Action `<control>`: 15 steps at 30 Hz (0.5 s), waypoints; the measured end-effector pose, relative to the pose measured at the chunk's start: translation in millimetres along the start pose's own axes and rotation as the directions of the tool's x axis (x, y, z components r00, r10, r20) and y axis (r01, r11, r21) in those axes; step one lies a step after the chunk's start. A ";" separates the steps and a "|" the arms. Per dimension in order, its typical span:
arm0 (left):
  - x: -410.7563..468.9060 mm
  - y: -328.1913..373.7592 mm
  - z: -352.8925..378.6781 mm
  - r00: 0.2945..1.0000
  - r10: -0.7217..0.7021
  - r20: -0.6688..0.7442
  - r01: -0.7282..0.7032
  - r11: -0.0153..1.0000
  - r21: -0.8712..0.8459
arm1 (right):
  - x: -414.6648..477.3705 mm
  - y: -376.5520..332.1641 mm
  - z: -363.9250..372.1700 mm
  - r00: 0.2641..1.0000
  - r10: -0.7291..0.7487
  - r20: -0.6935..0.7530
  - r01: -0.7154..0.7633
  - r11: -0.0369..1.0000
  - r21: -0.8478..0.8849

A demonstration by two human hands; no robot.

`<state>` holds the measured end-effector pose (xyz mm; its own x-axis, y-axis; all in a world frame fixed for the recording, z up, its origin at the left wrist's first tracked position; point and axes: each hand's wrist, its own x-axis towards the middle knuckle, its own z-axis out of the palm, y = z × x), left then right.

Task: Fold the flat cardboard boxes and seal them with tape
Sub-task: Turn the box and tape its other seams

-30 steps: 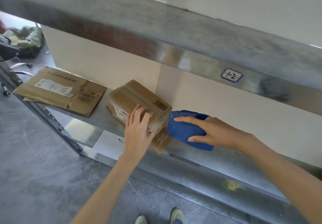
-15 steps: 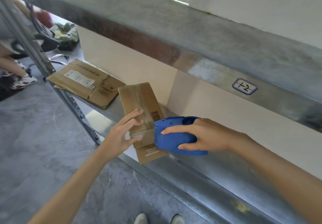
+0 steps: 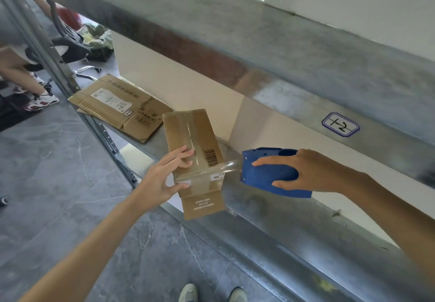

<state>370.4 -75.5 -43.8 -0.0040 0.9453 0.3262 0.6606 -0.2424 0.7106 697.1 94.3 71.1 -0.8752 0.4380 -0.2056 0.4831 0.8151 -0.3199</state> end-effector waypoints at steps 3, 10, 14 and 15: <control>0.9 0.4 -0.7 1.000 -0.003 0.004 0.003 1.000 -0.003 | -9.8 3.2 -2.1 0.999 0.047 0.013 -0.047 0.999 0.016; -0.4 2.3 -1.2 1.000 0.005 -0.011 -0.005 1.000 0.002 | -6.6 -10.4 3.2 0.993 0.120 0.014 -0.119 0.991 -0.057; -1.1 1.6 -0.6 1.000 0.015 -0.015 -0.015 1.000 -0.006 | 1.6 -27.1 13.0 0.988 0.152 -0.041 -0.157 0.975 -0.156; -1.0 1.4 -0.4 1.000 0.020 -0.016 -0.020 1.000 -0.006 | 5.0 -31.4 16.5 0.986 0.156 -0.064 -0.166 0.970 -0.179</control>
<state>371.0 -76.9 -42.9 -0.0028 0.9367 0.3501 0.6558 -0.2626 0.7078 678.0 64.7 64.8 -0.7887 0.5834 -0.1938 0.6085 0.7858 -0.1111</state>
